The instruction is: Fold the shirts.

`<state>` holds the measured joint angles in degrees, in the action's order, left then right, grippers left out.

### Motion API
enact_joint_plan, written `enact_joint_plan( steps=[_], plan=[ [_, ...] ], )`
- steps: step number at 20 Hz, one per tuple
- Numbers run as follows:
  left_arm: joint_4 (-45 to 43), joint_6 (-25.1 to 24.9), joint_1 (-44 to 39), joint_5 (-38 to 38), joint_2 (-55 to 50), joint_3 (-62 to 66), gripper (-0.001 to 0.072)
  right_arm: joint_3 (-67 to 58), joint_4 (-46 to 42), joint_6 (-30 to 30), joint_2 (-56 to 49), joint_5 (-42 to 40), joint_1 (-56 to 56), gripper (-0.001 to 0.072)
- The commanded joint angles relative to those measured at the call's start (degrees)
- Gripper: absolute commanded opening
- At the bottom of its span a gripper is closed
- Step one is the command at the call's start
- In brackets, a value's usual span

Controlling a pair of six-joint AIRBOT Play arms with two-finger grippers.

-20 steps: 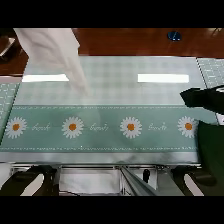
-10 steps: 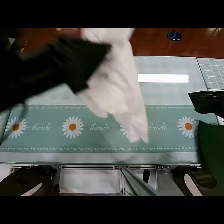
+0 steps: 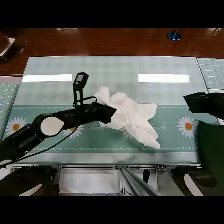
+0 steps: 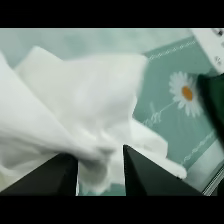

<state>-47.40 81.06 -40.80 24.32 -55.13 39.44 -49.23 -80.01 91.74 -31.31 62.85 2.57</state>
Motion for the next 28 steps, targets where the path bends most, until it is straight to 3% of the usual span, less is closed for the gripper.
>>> enact_joint_plan(
  steps=[1,4,6,7,9,11,12,14,17,22,28],
  plan=[
    [-0.2,1.2,5.8,10.7,-3.0,-1.3,0.0493,0.9,-3.3,0.3,-5.6,-1.3,0.0,0.0405],
    [-3.2,2.0,20.9,29.8,-1.1,3.6,0.0504,0.9,-18.9,5.3,-9.6,-2.4,-6.4,0.0405],
    [-9.0,2.0,31.1,37.8,2.8,4.5,0.0504,1.3,-20.7,4.7,-9.8,-2.4,-17.9,0.0406],
    [-11.1,2.8,36.2,38.8,5.4,3.1,0.0504,2.5,-18.6,4.6,-9.8,-2.2,-24.1,0.0406],
    [-6.7,6.3,44.1,40.1,8.2,-3.5,0.0503,8.8,-6.3,3.9,-9.8,-3.2,-32.2,0.0405],
    [4.3,2.2,47.7,40.9,6.4,-12.0,0.0503,17.6,9.1,-2.0,-10.0,-6.7,-31.3,0.0405],
    [10.2,-1.2,48.2,39.5,4.9,-15.5,0.0503,21.0,14.5,-5.7,-10.8,-6.9,-29.7,0.0405],
    [18.2,-7.0,48.0,37.4,1.4,-18.3,0.0503,24.5,16.9,-10.3,-12.7,-5.9,-25.5,0.0405],
    [24.8,-10.8,45.9,34.6,-5.0,-17.7,0.0503,25.0,13.0,-10.1,-15.0,-3.2,-20.9,0.0405],
    [41.6,-21.9,42.8,31.5,-13.3,-17.0,0.0503,25.0,13.9,-10.0,-15.4,0.2,-21.0,0.0405],
    [41.4,-23.6,35.7,32.3,-22.8,-9.5,0.0499,25.0,13.9,-10.7,-15.4,1.9,-20.9,0.0405]
  ],
)
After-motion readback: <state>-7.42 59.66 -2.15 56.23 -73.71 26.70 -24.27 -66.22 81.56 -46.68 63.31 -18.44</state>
